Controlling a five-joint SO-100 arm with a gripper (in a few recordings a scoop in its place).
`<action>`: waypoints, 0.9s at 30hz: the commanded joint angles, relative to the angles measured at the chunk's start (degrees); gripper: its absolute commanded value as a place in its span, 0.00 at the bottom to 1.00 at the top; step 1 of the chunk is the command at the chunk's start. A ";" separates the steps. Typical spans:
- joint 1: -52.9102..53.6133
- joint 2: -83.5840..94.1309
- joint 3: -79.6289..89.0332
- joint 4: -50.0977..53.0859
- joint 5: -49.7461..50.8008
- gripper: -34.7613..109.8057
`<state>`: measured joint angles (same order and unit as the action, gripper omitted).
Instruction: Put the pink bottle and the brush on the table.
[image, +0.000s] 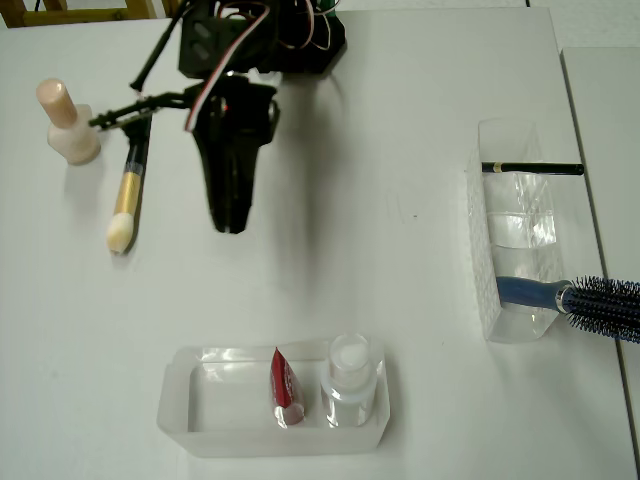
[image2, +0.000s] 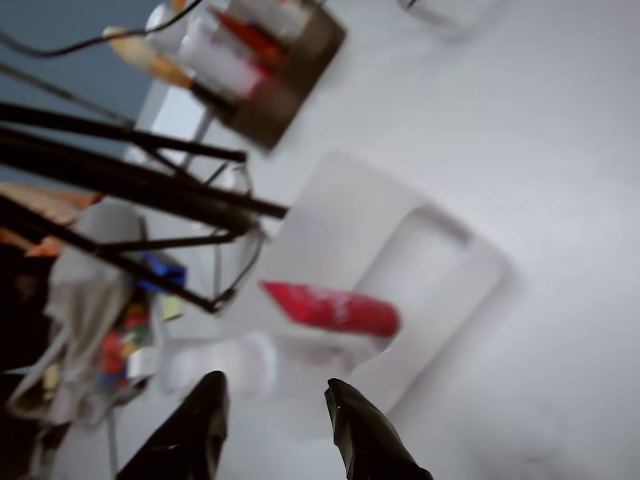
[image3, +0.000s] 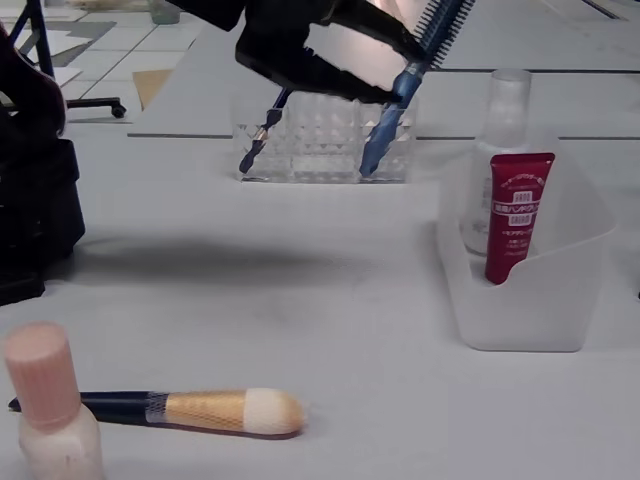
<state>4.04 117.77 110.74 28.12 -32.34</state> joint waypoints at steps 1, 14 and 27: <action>-0.88 5.01 3.08 -1.49 4.48 0.31; -4.13 20.30 22.59 -2.55 22.68 0.24; -5.54 52.65 54.84 3.87 23.29 0.24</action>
<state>-0.62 163.48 162.07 29.53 -8.26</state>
